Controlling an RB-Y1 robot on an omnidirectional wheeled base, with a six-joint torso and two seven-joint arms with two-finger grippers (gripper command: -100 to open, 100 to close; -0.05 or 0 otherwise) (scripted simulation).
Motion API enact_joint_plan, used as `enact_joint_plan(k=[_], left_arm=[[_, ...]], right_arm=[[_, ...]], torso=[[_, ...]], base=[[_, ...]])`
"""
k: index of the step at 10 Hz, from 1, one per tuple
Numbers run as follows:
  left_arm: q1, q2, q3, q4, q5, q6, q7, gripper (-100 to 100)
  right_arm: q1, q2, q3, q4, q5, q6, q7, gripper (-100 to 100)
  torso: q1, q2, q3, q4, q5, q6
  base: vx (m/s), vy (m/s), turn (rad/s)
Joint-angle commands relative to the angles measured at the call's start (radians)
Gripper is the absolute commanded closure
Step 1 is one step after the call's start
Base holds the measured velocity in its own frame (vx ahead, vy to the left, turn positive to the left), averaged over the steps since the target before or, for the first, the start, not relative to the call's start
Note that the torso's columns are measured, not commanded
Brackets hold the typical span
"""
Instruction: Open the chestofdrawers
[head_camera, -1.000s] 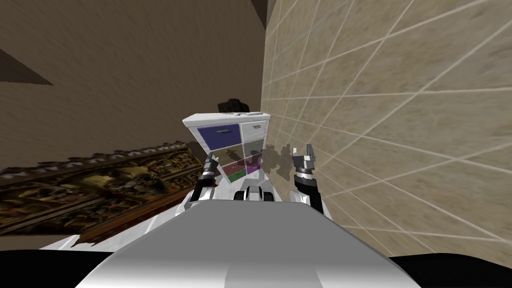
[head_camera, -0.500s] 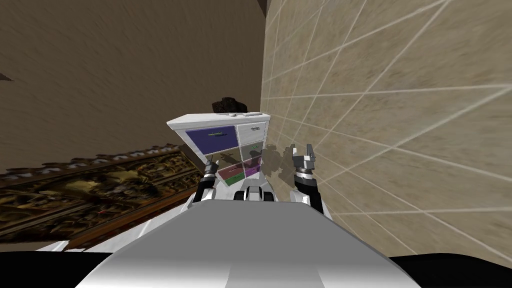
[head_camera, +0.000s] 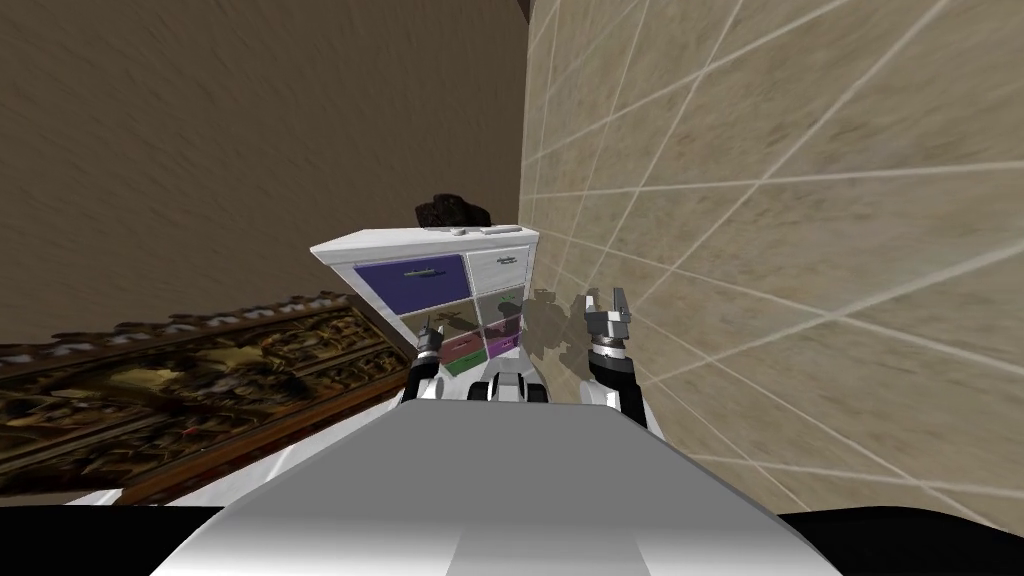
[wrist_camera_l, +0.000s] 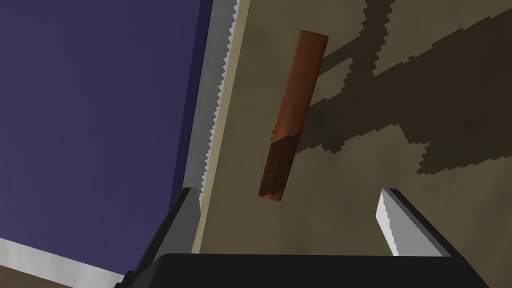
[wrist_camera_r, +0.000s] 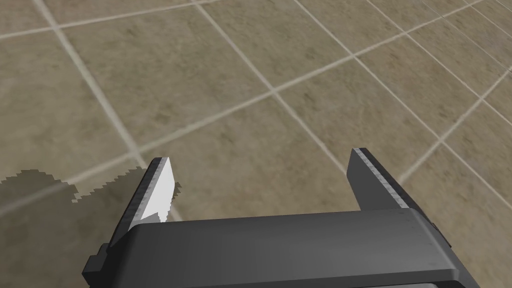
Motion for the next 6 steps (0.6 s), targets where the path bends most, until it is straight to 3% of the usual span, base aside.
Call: enact_joint_plan(k=[1, 2, 3, 4, 6], left_arm=[[0.000, -0.026, 0.001, 0.004, 0.001, 0.000, -0.001, -100], [0.002, -0.026, 0.005, -0.024, 0.003, 0.027, 0.000, -100], [0.000, -0.028, 0.003, -0.011, 0.002, 0.012, -0.001, -100], [0.000, -0.028, 0.004, -0.013, 0.002, 0.016, -0.001, 100], [0.012, -0.029, -0.001, -0.031, 0.000, 0.022, 0.000, 100]], right_arm=[[0.000, 0.000, 0.000, 0.000, 0.000, 0.000, 0.000, 0], [0.000, 0.000, 0.000, 0.000, 0.000, 0.000, 0.000, 0], [0.000, 0.000, 0.000, 0.000, 0.000, 0.000, 0.000, 0], [0.000, 0.000, 0.000, 0.000, 0.000, 0.000, 0.000, 0], [0.000, 0.000, 0.000, 0.000, 0.000, 0.000, 0.000, 0]], torso=[[0.000, 0.001, 0.000, 0.000, 0.000, 0.000], [0.000, 0.001, 0.001, 0.000, 0.000, 0.000], [0.001, -0.002, -0.001, 0.000, 0.000, 0.000], [-0.001, -0.001, -0.001, 0.000, 0.000, 0.000], [-0.002, 0.000, 0.001, -0.005, 0.004, 0.002]], base=[[0.013, -0.006, 0.000], [0.047, 0.019, -0.014], [0.029, 0.014, -0.005], [0.000, 0.000, 0.000], [-0.114, -0.059, 0.019]])
